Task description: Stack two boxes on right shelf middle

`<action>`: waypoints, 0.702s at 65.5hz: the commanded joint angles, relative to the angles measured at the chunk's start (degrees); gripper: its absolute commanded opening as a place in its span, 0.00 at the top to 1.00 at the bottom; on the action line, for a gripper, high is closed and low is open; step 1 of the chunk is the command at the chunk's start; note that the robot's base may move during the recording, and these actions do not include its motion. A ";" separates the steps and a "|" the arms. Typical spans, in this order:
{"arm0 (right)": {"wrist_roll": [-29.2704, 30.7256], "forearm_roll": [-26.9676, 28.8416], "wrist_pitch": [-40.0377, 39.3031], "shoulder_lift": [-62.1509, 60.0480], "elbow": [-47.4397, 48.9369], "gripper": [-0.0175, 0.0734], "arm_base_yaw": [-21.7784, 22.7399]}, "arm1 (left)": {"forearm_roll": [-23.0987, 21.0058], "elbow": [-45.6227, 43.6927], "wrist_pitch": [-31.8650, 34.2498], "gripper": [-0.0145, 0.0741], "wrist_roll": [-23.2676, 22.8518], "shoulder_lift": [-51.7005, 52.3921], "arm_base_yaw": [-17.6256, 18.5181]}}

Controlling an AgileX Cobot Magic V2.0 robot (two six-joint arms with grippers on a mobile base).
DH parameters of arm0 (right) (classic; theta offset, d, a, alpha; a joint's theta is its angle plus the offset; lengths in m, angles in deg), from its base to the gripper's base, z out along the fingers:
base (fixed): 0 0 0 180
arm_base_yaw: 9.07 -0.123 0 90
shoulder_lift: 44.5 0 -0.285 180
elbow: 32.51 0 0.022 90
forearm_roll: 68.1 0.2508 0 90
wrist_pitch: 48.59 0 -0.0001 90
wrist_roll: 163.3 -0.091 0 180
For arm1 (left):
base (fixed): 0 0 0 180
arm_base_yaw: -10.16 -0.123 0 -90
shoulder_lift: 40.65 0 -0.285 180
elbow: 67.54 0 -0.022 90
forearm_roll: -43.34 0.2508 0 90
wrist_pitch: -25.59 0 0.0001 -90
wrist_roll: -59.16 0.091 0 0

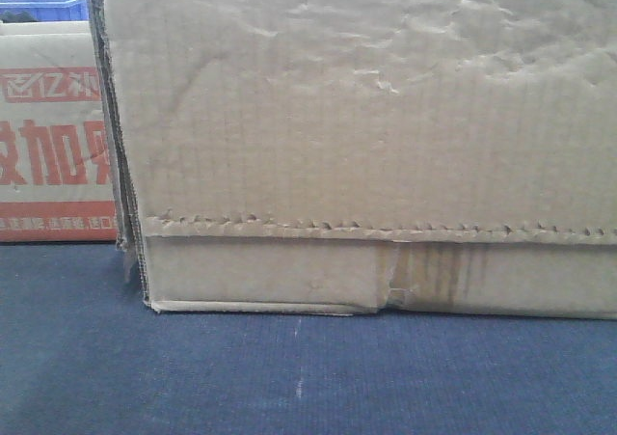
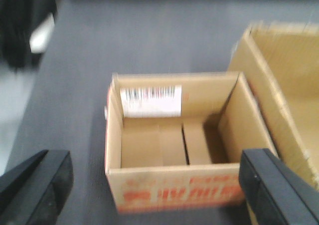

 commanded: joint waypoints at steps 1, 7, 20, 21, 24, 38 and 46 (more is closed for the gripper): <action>0.11 -0.13 -0.82 0.00 0.40 0.18 -0.54 | 0.20 -6.68 -7.51 0.20 0.33 -7.26 -1.27; 0.11 -0.13 -0.82 -0.13 0.40 0.18 -1.72 | -0.67 -13.53 -13.18 0.20 4.18 -16.03 -3.63; 0.11 0.28 -0.55 -0.13 0.40 0.18 -2.62 | -0.67 -21.37 -14.07 0.20 10.33 -29.21 -5.73; 0.11 0.28 -0.43 -0.13 0.40 0.18 -2.62 | -0.67 -21.50 -13.94 0.20 10.33 -29.91 -5.73; 0.11 0.28 -0.43 -0.13 0.40 0.18 -2.62 | -0.67 -21.51 -13.04 0.20 10.33 -32.24 -5.86; 0.11 0.28 -0.45 -0.13 0.40 0.18 -3.33 | 1.49 -21.51 -8.23 0.20 10.33 -42.07 -5.85; 0.11 0.28 -0.45 -0.13 0.40 0.18 -3.98 | 2.50 -21.51 -7.32 0.20 10.45 -46.26 -5.85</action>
